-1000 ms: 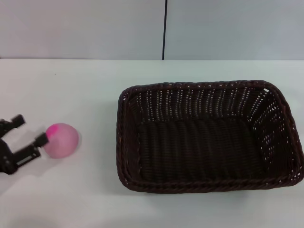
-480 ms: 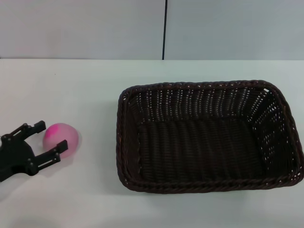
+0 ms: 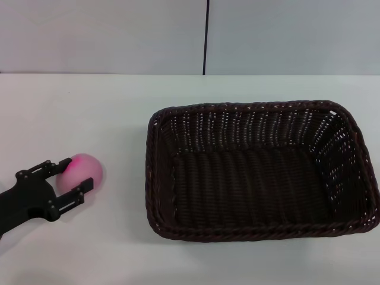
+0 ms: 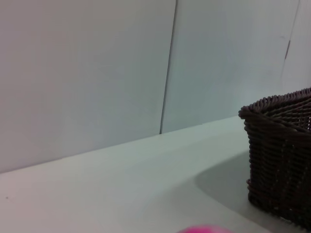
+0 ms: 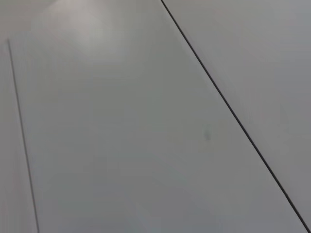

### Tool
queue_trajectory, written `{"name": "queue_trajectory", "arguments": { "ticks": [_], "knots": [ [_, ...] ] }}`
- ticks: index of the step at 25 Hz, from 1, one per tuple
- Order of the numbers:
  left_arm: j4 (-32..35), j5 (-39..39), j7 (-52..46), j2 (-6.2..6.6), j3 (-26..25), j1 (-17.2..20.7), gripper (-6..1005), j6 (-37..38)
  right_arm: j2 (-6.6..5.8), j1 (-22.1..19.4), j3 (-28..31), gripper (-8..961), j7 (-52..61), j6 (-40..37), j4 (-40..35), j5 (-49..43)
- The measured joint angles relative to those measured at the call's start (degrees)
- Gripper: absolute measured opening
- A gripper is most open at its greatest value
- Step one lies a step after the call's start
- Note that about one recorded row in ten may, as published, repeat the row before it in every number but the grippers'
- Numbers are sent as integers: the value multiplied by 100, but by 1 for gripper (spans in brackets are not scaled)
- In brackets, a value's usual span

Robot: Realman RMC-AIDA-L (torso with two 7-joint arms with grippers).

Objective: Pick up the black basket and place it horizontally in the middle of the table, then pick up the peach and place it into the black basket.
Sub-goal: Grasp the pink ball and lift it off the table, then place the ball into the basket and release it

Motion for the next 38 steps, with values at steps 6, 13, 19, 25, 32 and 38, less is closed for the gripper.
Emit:
{"name": "queue_trajectory", "arguments": {
  "ticks": [6,13,19,25,32,38],
  "knots": [
    [-10,-29,95,-8,-24,-2,637,5,14,55,38,756,-205,174,199,32],
    [-19,-216,230,-24,-31,-1,382,-12,16,155,401,756,-599,216,702,44],
    [-20,-681,205,-3,-29,39,295,250,22,183,673,756,-619,533,981,50],
    [145,-1375,84,10,-23,-85,243,1127,28,209,790,756,-688,794,1140,54],
    [-81,-1375,-67,-36,317,-646,187,1541,20,250,804,756,-690,892,1185,54],
    [-718,-1380,-64,-45,908,-1266,159,1744,24,275,808,756,-693,930,1195,54]
  ]
}}
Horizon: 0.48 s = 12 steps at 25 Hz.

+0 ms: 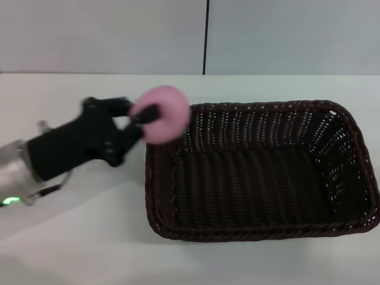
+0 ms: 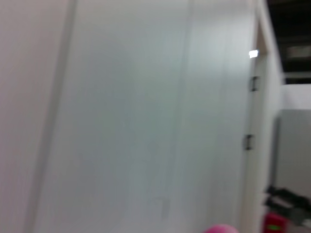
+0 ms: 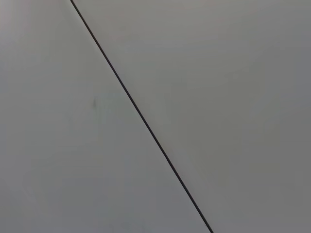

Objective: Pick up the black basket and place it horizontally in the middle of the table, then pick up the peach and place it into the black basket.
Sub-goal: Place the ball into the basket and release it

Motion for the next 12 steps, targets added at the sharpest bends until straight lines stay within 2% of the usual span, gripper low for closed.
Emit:
{"name": "queue_trajectory", "arguments": {
  "ticks": [2,4,6,9,12],
  "knots": [
    [-243,0,48,-15,210,-190,140,-30,6,2,1,756,-1,0,1,0],
    [-243,0,48,-15,210,-190,121,-30,6,2,1,756,-2,0,3,0],
    [-709,10,390,-26,253,-347,105,-51,6,-2,1,756,-2,0,6,0],
    [-816,10,520,-26,253,-366,89,-57,7,-22,1,756,-2,-4,8,0],
    [-1406,-1,1175,-28,181,-381,93,-281,7,-41,1,756,-2,-45,28,0]
  ]
}}
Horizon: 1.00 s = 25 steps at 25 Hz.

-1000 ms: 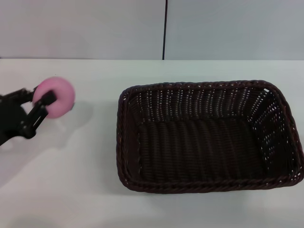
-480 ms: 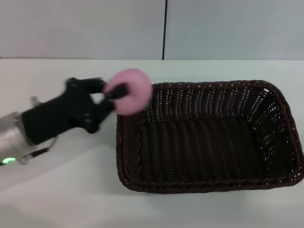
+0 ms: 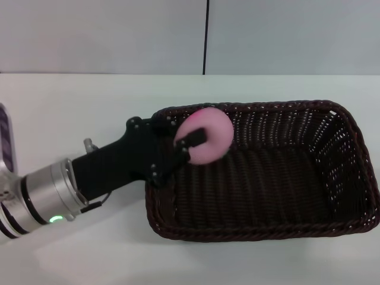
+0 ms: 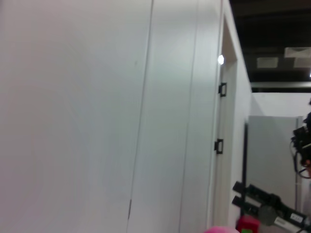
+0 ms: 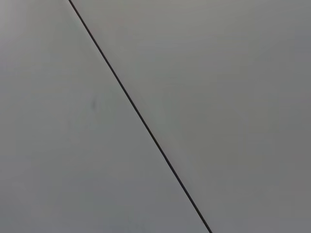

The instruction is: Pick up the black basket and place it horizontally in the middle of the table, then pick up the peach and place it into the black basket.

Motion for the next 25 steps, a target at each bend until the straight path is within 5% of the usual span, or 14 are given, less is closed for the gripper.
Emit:
{"name": "queue_trajectory", "arguments": {
  "ticks": [13,19,23,25],
  "knots": [
    [-218,58,36,36,95,96,436,-171,-28,106,0,756,44,-14,-96,0],
    [-190,-4,30,52,-5,272,713,-212,-34,138,37,756,27,-18,-100,0],
    [-107,-90,254,58,-664,596,826,-255,-36,138,75,756,-5,4,-110,-1],
    [-112,-135,814,62,-1662,999,826,-256,-36,118,90,756,-98,26,-110,-1]
  ]
}}
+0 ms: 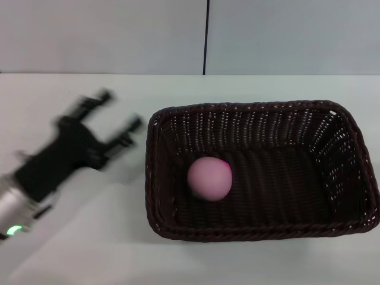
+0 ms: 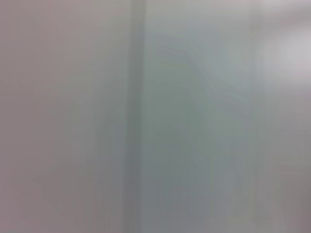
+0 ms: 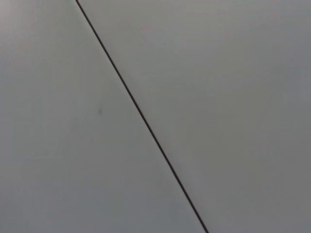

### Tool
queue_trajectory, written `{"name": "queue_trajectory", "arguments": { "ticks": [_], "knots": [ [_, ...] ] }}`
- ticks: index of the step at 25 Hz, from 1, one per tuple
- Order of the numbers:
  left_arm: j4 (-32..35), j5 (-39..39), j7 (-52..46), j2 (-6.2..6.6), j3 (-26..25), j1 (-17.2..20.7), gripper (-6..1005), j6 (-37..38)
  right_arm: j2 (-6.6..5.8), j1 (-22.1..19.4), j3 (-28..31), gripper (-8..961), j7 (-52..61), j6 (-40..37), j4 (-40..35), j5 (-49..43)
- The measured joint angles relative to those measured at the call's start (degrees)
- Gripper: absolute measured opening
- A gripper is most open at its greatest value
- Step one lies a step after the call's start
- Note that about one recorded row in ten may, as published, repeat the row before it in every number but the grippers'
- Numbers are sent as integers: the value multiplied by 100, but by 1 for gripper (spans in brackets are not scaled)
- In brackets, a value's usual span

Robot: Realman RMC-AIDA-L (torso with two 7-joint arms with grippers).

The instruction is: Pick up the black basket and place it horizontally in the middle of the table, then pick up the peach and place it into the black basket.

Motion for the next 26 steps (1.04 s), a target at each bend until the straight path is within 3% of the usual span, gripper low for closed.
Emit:
{"name": "queue_trajectory", "arguments": {
  "ticks": [1,3,4,5,7,8,10,17,26],
  "knots": [
    [0,0,0,0,0,0,826,0,0,-7,12,756,-40,6,0,0],
    [-72,-16,328,-3,-712,259,826,5,4,-16,91,756,-100,9,0,0],
    [-137,-21,473,-6,-1114,391,826,3,3,-9,149,756,-109,9,1,0],
    [-322,-26,708,-8,-1846,622,826,-16,0,5,227,756,-111,11,-6,0],
    [-322,-26,708,-8,-1846,622,826,-16,0,8,267,756,-125,13,-36,0],
    [-548,-25,1017,-9,-2564,878,826,-46,1,19,300,756,-178,14,-55,0],
    [-648,-32,1337,-13,-2954,1030,826,-80,13,52,353,756,-363,17,-59,1],
    [-735,-27,1703,-12,-3255,1225,826,-144,34,267,488,756,-915,-35,217,3],
    [-769,2,2080,-9,-3258,1273,826,-225,39,244,524,756,-1079,122,371,7]
  ]
}}
